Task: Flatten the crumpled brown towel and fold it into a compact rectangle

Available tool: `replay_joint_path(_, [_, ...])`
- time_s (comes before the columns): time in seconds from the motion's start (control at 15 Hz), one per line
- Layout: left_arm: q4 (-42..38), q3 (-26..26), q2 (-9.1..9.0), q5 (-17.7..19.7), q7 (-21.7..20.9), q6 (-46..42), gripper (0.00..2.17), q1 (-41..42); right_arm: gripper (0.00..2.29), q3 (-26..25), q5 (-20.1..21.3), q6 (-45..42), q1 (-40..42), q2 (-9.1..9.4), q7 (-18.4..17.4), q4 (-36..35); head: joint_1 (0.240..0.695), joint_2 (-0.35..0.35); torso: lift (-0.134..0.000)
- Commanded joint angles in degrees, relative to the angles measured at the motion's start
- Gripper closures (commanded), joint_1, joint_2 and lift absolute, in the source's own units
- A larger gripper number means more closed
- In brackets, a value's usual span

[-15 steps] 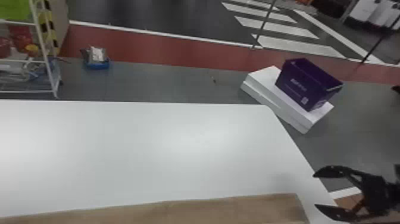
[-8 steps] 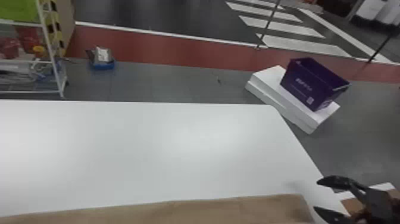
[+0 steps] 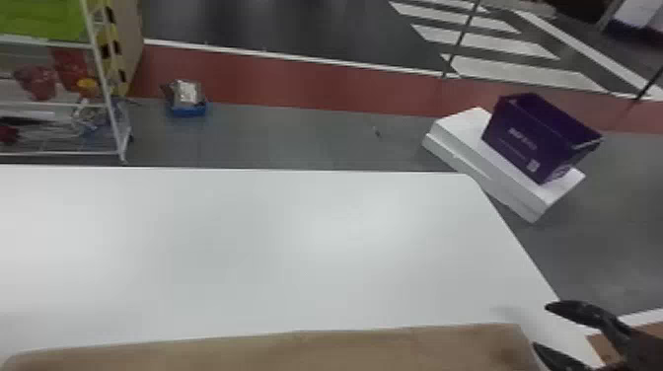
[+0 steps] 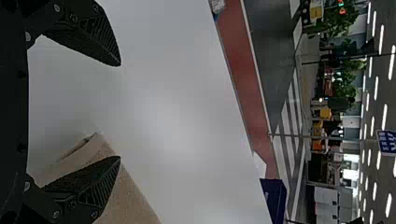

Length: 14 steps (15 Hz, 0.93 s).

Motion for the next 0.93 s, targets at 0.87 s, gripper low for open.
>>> replay_joint_path(0.87, [5.57,-16.57,-0.15,-16.84,-8.99,9.59,1.07,-5.35,0.22,-0.47,0.78,-0.89,0.6,0.14,-0.17,0.74,0.695,-0.35,-0.124])
